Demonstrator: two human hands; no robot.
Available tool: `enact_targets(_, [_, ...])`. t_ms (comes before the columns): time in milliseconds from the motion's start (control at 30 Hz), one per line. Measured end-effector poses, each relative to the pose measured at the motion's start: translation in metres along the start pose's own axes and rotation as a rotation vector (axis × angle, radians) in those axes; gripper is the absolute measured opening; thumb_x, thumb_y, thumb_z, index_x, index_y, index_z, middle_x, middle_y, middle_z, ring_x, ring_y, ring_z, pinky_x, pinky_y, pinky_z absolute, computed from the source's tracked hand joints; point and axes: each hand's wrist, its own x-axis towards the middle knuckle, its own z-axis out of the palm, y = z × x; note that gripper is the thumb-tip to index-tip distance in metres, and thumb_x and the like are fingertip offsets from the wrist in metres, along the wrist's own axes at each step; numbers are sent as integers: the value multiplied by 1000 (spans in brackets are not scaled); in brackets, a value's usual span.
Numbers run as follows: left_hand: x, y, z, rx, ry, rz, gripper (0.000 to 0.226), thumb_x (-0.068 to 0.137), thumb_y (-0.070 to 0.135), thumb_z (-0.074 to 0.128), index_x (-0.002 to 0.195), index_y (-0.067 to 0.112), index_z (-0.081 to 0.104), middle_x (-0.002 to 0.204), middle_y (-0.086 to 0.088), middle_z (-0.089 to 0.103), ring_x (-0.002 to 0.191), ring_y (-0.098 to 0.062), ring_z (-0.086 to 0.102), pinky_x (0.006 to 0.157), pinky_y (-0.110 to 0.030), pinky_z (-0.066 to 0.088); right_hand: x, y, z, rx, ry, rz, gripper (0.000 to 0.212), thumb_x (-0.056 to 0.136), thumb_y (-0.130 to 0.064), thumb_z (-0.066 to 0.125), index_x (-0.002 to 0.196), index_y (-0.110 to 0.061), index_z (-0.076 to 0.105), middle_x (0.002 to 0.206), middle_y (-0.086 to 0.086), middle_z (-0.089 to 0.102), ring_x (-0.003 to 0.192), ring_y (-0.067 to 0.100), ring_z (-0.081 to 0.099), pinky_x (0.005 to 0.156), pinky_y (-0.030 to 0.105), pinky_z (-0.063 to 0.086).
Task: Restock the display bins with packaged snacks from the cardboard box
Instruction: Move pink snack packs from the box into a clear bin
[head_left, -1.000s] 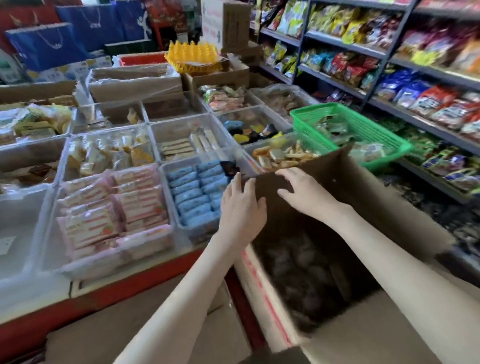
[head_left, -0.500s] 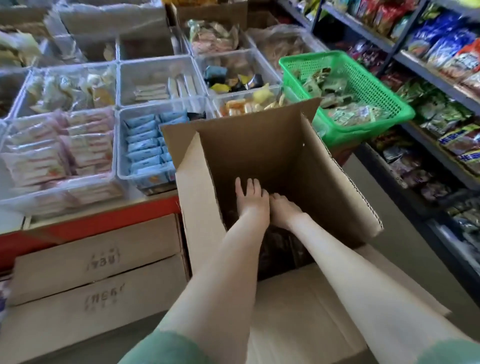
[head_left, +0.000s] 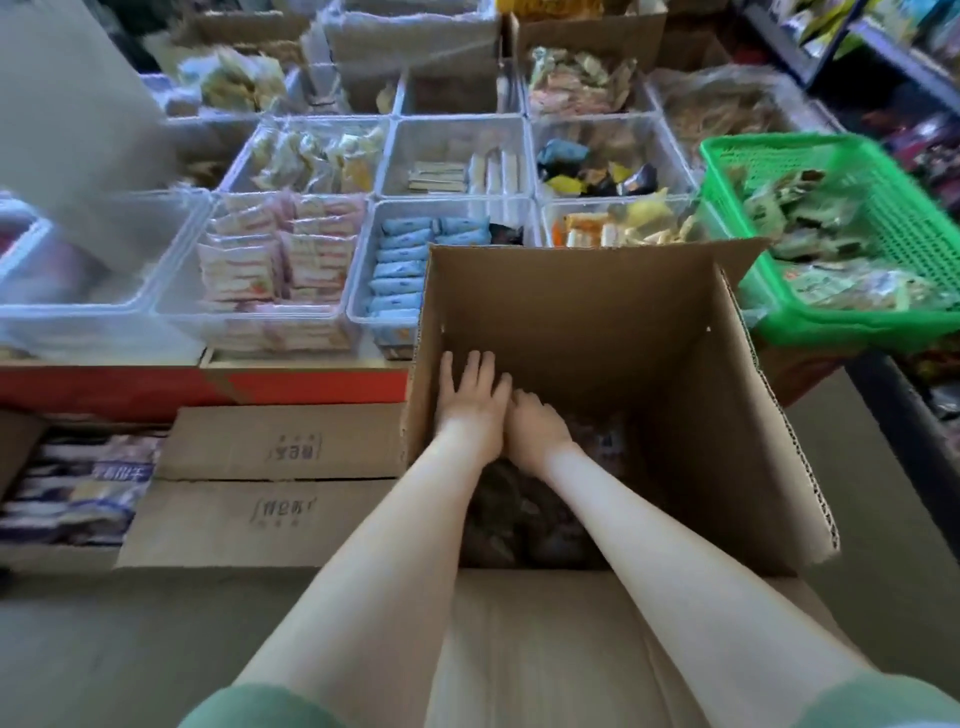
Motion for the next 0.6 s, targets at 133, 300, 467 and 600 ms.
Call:
enact_targets(133, [-23,-41,31,-79,98,-23,67,96,39,40,153,19,12,160,-10,-7,147,-25,-9,114,-56,-8,-10,1,3,38,-19,-65,60,95,-13,44,149,-11,19,148,10,32,133,29,34,106,40,34])
enact_targets(300, [-37,-63,69,-244,105,-260,71,92,55,36,152,26,11,159,-12,-5,147,-26,-11,107,-59,-20,-26,39,14,33,-72,-47,62,95,-9,42,151,-12,15,152,8,26,137,27,27,107,38,32])
enact_targets(467, [-3,18,46,-223,279,-56,69,84,53,36,140,13,45,154,-20,25,144,-34,21,110,-58,-12,-30,90,34,-4,-145,102,65,93,-8,45,151,-12,14,155,10,23,141,28,24,112,38,26])
enact_targets(600, [29,82,63,-224,98,153,71,94,54,31,153,20,10,159,-13,-7,147,-29,-10,104,-55,-25,-27,128,56,-185,-327,182,66,95,-20,46,151,-14,12,157,9,15,143,28,16,114,41,17])
